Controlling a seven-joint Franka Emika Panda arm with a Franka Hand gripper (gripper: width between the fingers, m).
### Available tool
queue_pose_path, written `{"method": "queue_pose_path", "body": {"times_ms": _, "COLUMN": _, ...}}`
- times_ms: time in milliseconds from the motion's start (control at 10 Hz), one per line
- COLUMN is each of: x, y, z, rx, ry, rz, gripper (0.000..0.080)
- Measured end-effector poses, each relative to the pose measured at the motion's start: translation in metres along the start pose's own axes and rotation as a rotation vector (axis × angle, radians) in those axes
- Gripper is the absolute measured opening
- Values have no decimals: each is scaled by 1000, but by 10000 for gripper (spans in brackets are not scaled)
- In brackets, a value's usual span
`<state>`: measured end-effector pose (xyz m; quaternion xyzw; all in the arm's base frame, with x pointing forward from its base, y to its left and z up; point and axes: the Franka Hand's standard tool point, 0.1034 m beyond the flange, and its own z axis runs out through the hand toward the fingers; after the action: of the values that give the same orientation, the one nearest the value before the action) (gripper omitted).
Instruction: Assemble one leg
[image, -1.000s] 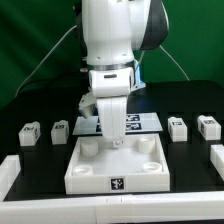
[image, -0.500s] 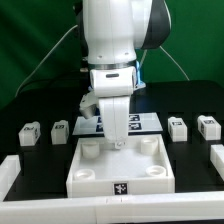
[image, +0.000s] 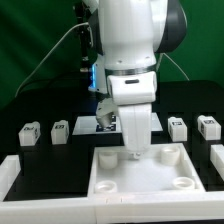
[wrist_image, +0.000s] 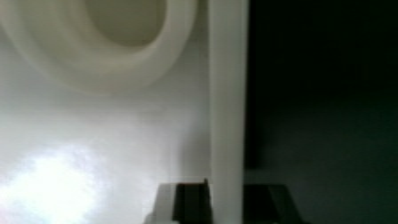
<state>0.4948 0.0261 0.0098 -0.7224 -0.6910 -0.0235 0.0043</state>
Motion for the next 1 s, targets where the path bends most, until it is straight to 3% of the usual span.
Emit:
{"method": "queue_pose_path", "body": {"times_ms": 500, "x": 39, "y": -1, "z": 2, "rx": 6, "ry": 6, "rz": -10, "gripper": 58}}
{"method": "queue_pose_path", "body": {"times_ms": 800, "x": 40, "y": 0, "z": 2, "rx": 18, "ry": 1, "rz": -14, "gripper": 58}}
{"method": "queue_pose_path", "body": {"times_ms": 1000, "x": 40, "y": 0, "z": 2, "rx": 1, "ry": 7, "rz": -12, "gripper": 58}}
